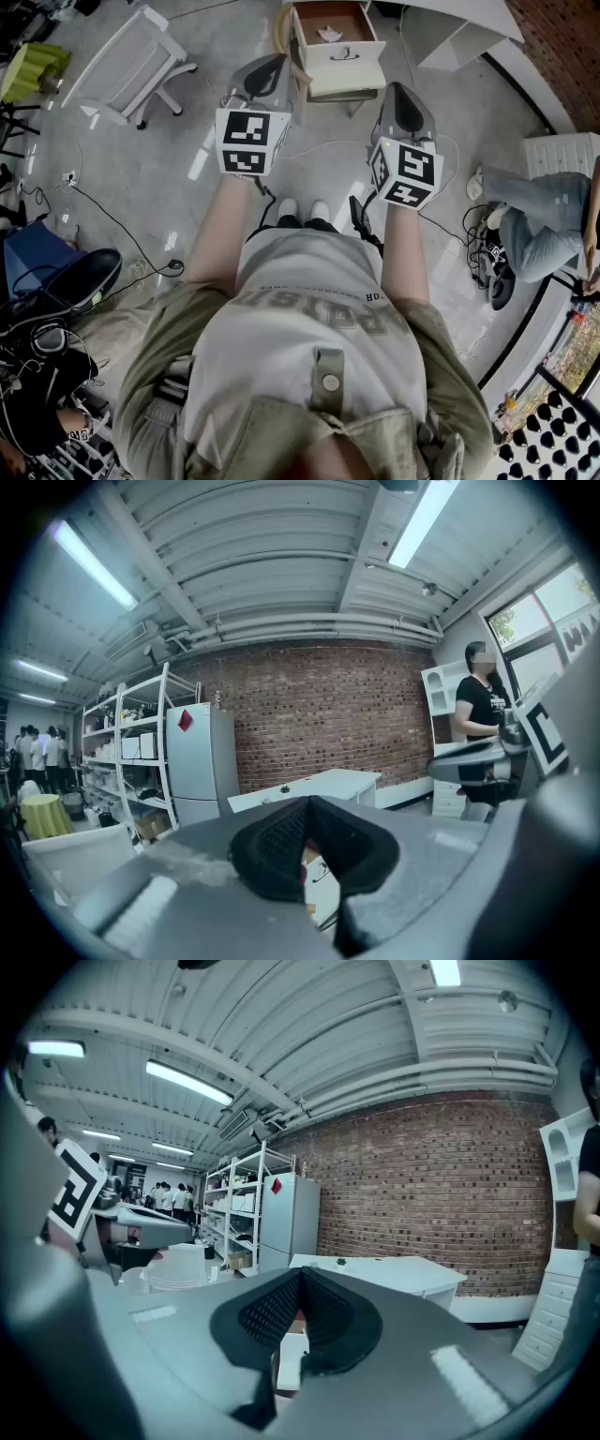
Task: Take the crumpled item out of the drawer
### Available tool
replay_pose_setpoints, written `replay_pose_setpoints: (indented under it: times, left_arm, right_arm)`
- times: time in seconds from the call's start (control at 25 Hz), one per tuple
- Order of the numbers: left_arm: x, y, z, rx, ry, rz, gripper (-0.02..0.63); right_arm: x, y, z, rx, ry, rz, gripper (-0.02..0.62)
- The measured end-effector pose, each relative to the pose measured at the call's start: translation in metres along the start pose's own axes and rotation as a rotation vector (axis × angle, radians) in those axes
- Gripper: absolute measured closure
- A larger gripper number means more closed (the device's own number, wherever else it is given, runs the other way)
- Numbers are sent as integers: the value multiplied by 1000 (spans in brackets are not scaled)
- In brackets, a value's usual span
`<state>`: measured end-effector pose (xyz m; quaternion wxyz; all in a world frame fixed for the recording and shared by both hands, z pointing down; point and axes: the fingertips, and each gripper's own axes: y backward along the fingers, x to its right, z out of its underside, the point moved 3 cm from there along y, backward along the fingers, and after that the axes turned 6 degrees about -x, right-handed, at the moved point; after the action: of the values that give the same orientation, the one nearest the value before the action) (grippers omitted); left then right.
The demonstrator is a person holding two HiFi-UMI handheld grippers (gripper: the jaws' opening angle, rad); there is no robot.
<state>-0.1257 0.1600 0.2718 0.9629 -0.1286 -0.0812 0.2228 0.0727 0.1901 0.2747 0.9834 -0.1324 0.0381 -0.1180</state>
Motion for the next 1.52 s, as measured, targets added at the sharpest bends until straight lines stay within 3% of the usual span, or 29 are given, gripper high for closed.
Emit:
replay_pose_setpoints:
  times: [0.8,1.04,1.08,1.12,1.2,1.52]
  left_arm:
    - [6,-10,-5,-23,8,-5,600]
    - [18,-22,-3,-49,38,25,599]
    - [20,-23,-5,-48,42,20,598]
    - [23,-25,-6,-46,47,15,566]
    - [28,-29,-9,-40,56,4,482]
    - [46,-43,-13,-46,71,-19,345]
  right_arm:
    - [13,-5,4,-11,1,-17,595]
    - [41,-5,6,38,-165,-47,587]
    - [47,-5,6,42,-179,-49,516]
    - [53,-4,7,47,-188,-58,450]
    - [65,-2,7,59,-200,-80,395]
    - [102,-1,12,69,-209,-101,328]
